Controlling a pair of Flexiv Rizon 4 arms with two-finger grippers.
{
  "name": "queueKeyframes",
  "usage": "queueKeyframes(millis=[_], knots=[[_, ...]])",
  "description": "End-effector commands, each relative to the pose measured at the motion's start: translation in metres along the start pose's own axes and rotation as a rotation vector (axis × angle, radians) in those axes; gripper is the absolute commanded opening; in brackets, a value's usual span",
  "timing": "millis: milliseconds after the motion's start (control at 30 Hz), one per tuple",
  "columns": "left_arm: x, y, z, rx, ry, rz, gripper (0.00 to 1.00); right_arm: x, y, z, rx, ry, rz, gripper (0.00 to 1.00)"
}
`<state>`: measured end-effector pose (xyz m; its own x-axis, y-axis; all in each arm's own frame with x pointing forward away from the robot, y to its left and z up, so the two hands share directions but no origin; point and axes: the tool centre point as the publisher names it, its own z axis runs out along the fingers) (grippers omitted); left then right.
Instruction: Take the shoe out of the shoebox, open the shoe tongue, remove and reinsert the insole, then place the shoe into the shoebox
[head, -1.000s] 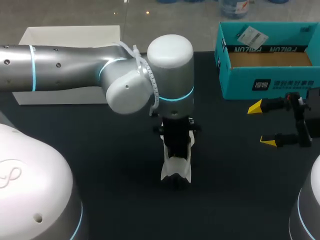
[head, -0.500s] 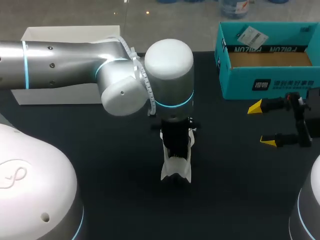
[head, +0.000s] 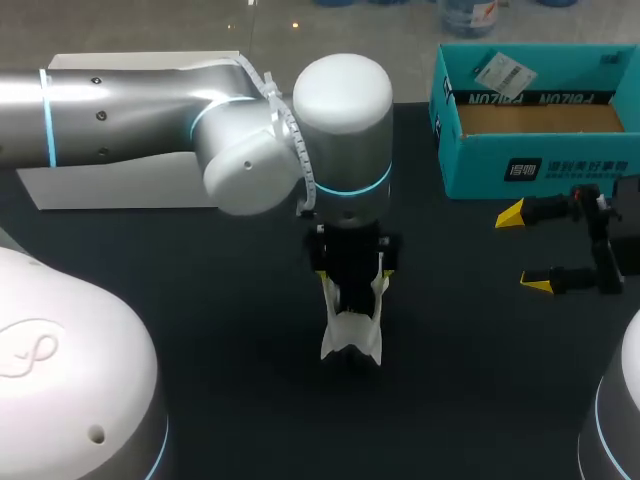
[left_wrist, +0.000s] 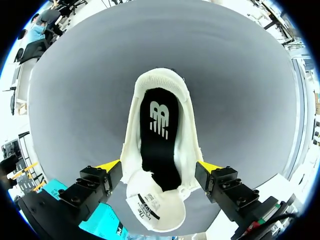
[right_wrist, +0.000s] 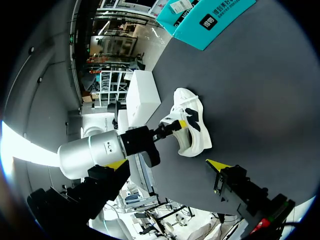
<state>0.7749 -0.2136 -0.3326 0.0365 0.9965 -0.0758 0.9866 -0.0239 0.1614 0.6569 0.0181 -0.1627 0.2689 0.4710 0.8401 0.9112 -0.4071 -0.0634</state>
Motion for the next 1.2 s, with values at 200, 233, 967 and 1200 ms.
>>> queueKeyframes(millis=[200, 233, 967, 1200], knots=[[0.000, 0.025, -0.006, -0.027, 0.027, -0.024, 1.00, -0.002, -0.009, -0.005, -0.014, 0.000, 0.002, 1.00], [-0.001, 0.028, -0.005, -0.027, 0.033, -0.022, 1.00, -0.002, -0.009, -0.005, -0.014, 0.000, 0.002, 1.00], [-0.007, 0.089, -0.023, -0.043, 0.027, -0.047, 0.00, -0.002, -0.009, -0.005, -0.014, 0.000, 0.002, 1.00], [-0.006, 0.072, -0.005, 0.055, 0.089, -0.019, 0.00, -0.002, -0.009, -0.005, -0.014, 0.000, 0.002, 1.00]])
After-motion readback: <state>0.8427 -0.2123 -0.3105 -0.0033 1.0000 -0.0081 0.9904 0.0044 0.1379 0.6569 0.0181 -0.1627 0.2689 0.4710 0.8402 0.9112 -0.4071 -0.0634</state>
